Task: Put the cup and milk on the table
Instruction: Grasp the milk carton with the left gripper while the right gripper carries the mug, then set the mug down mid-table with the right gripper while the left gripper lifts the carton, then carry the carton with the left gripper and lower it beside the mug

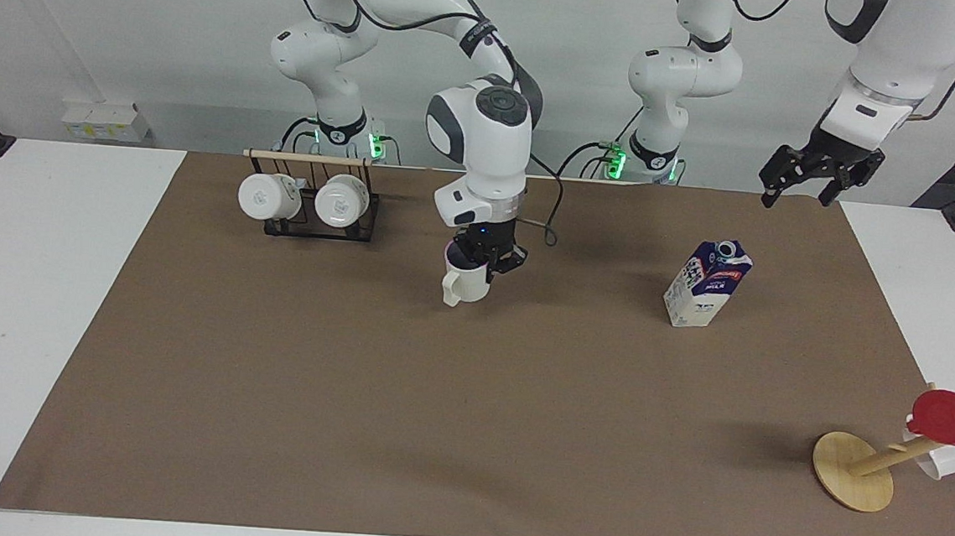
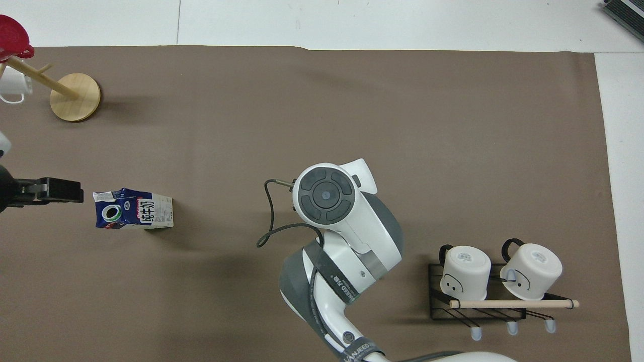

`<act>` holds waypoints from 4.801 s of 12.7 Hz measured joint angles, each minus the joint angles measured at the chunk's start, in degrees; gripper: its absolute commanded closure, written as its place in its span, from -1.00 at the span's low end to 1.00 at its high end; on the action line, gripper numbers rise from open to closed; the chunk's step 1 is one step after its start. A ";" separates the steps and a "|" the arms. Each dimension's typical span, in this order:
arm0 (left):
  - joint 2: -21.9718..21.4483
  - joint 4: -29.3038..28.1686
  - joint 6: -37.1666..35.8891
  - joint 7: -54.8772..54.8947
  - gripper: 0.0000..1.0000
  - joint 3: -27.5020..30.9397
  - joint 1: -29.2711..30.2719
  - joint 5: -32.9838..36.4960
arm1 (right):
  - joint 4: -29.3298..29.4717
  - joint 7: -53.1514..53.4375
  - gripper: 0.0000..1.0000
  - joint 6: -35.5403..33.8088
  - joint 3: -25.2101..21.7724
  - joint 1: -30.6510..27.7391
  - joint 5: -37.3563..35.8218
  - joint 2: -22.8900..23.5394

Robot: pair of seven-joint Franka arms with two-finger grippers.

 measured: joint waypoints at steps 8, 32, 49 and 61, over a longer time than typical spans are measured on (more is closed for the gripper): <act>0.02 -8.37 8.83 0.01 -1.00 -0.14 -0.81 0.00 | -3.60 1.48 1.00 5.26 0.03 0.40 -0.01 1.61; 1.28 -18.93 24.53 4.42 0.08 -0.10 -2.78 0.00 | -1.78 -31.54 -1.00 -12.29 -0.98 -14.23 5.36 -14.98; 15.92 -2.95 28.49 -29.16 0.15 -0.79 -28.47 -4.71 | 9.92 -55.46 -1.00 -37.27 -1.54 -38.19 0.46 -23.12; 16.19 -2.94 27.74 -24.62 -0.11 -0.73 -29.88 -6.50 | 10.46 -55.97 -1.00 -41.09 0.43 -38.26 0.43 -25.47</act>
